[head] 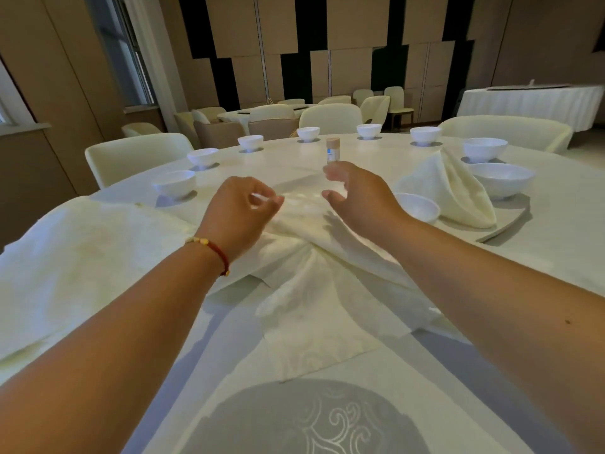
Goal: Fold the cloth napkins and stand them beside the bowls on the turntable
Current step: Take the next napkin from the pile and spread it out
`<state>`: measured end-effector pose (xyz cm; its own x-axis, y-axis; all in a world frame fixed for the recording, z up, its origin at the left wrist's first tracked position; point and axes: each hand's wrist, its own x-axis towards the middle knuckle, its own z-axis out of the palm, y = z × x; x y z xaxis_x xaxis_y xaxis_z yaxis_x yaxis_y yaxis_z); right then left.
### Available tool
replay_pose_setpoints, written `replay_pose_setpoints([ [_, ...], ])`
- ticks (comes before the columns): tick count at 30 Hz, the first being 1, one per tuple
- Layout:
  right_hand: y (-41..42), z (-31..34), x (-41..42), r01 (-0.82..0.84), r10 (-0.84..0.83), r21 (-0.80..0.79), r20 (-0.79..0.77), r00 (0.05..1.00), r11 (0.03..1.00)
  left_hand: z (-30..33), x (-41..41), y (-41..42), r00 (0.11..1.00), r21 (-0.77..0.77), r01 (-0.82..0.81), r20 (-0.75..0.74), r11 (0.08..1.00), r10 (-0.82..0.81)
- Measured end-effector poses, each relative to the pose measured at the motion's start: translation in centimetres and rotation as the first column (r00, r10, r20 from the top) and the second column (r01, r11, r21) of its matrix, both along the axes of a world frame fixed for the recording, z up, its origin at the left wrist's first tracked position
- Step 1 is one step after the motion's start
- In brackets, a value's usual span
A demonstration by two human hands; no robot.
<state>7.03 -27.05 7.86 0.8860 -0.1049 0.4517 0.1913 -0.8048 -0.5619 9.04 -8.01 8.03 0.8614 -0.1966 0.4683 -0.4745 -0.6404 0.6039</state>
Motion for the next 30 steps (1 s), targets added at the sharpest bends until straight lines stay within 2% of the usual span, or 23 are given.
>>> replay_pose_setpoints([
  [2, 0.9, -0.9, -2.5, -0.091, 0.092, -0.012, 0.081, 0.992, 0.996, -1.0, -2.4, 0.8, 0.998, 0.068, 0.058, -0.019, 0.996, -0.057],
  [4, 1.7, -2.1, -5.1, -0.186, 0.189, -0.036, 0.091, 0.978, 0.982, -2.6, -4.3, 1.8, 0.980, 0.192, 0.145, -0.162, 0.971, -0.115],
  [5, 2.0, -2.8, -6.3, -0.225, 0.227, -0.045, 0.069, 0.971, 0.973, -3.6, -5.0, 2.3, 0.972, 0.283, 0.168, -0.207, 0.944, -0.111],
  [7, 2.4, -4.4, -8.2, -0.285, 0.284, -0.040, -0.033, 0.958, 0.958, -5.7, -6.2, 3.0, 0.976, 0.426, 0.157, -0.204, 0.891, -0.074],
  [9, 2.4, -5.8, -9.5, -0.340, 0.329, -0.049, -0.157, 0.931, 0.939, -7.2, -6.8, 3.3, 0.983, 0.453, 0.125, -0.177, 0.883, -0.049],
  [11, 2.1, -6.8, -10.3, -0.417, 0.376, -0.125, -0.263, 0.889, 0.900, -7.7, -7.1, 3.2, 0.978, 0.395, 0.110, -0.204, 0.912, -0.029],
  [13, 1.6, -7.6, -10.8, -0.497, 0.430, -0.200, -0.300, 0.851, 0.844, -7.3, -7.7, 2.8, 0.954, 0.238, 0.101, -0.297, 0.966, -0.027],
  [15, 1.2, -8.2, -11.1, -0.523, 0.468, -0.202, -0.263, 0.843, 0.828, -6.9, -8.4, 2.4, 0.921, 0.060, 0.064, -0.389, 0.996, -0.036],
  [19, 1.3, -8.9, -11.3, -0.515, 0.497, -0.202, -0.136, 0.857, 0.833, -6.0, -10.4, 1.8, 0.861, -0.134, 0.035, -0.499, 0.990, -0.098],
  [22, 2.0, -8.9, -11.2, -0.457, 0.438, -0.237, -0.130, 0.889, 0.857, -5.7, -11.4, 1.8, 0.812, -0.289, -0.021, -0.564, 0.957, -0.152],
  [24, 2.1, -8.7, -11.5, -0.440, 0.407, -0.249, -0.176, 0.896, 0.862, -5.9, -11.7, 1.9, 0.858, -0.310, -0.042, -0.499, 0.950, -0.124],
  [26, 2.0, -7.9, -12.5, -0.448, 0.414, -0.149, -0.213, 0.885, 0.882, -6.3, -12.0, 2.3, 0.949, -0.249, -0.004, -0.307, 0.969, -0.076],
  [28, 1.7, -6.6, -14.0, -0.437, 0.433, 0.019, -0.189, 0.882, 0.899, -6.9, -12.7, 3.1, 0.975, -0.233, 0.108, -0.167, 0.967, -0.149],
  [30, 1.6, -5.3, -15.5, -0.418, 0.431, 0.111, -0.150, 0.890, 0.902, -7.4, -13.4, 3.9, 0.949, -0.230, 0.248, -0.139, 0.941, -0.284],
])
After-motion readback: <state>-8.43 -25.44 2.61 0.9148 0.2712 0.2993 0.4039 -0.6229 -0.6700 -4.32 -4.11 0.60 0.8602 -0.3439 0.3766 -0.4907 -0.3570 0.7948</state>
